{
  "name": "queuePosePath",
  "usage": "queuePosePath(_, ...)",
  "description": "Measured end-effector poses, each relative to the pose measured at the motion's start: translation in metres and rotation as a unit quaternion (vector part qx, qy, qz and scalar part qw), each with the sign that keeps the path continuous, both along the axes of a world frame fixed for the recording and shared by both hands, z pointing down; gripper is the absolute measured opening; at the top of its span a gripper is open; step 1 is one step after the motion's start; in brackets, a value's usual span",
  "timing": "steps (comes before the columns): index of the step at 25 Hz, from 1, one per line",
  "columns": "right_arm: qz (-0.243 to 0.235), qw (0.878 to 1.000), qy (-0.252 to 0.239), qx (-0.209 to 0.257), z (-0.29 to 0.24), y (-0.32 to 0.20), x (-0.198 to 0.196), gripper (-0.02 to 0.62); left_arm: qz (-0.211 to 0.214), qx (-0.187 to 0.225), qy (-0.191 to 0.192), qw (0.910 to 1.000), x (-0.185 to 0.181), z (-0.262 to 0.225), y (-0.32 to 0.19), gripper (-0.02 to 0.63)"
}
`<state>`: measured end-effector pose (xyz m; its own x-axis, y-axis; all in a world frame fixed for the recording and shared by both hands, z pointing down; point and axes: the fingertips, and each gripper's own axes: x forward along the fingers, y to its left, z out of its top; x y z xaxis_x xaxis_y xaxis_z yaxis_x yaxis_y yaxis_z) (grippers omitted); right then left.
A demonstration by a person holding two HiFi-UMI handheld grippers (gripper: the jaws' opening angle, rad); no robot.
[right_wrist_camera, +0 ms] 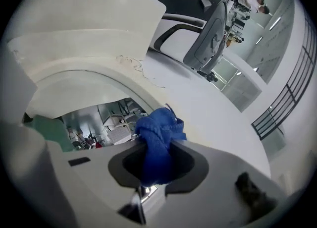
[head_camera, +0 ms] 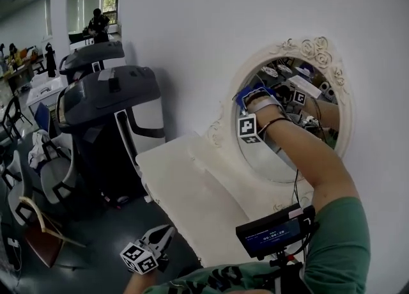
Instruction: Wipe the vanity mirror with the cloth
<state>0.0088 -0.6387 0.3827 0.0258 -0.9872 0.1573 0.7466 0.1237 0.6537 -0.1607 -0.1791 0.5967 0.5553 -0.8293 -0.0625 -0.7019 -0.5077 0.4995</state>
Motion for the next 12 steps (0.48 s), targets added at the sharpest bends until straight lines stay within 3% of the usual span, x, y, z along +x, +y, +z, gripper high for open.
queuePosePath(5, 0.006, 1.0, 0.014, 0.021, 0.007, -0.054, -0.022, 0.074, -0.025, -0.017, -0.001, 0.9995, -0.03, 0.015, -0.012, 0.006)
queuePosePath(8, 0.005, 0.999, 0.027, 0.028, 0.011, -0.063, -0.025, 0.074, -0.03, -0.015, 0.003, 0.9995, -0.036, 0.02, -0.023, 0.006)
queuePosePath(12, 0.005, 1.0, 0.01, 0.013, 0.012, -0.06, -0.021, 0.072, -0.018, -0.014, 0.0, 0.9997, -0.03, 0.021, -0.031, 0.006)
